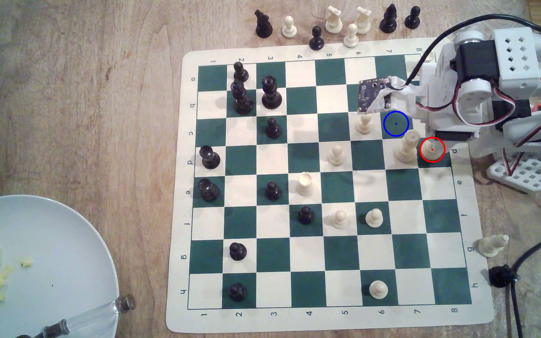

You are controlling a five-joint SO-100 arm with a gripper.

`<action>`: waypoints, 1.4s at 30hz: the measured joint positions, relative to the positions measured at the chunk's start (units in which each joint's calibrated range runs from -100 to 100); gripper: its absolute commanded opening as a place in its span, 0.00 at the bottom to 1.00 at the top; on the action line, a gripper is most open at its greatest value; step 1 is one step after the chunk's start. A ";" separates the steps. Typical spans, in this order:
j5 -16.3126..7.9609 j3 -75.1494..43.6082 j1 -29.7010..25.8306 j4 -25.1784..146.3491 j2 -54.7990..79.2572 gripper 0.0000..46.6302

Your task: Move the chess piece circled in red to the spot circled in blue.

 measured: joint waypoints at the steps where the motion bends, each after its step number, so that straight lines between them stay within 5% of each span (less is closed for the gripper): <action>1: 0.00 0.00 0.00 0.00 0.00 0.12; 6: 0.00 0.00 0.15 0.00 0.00 0.01; 31: -2.54 -20.79 -2.29 14.26 6.37 0.00; 42: -1.86 -23.95 1.33 14.26 12.32 0.00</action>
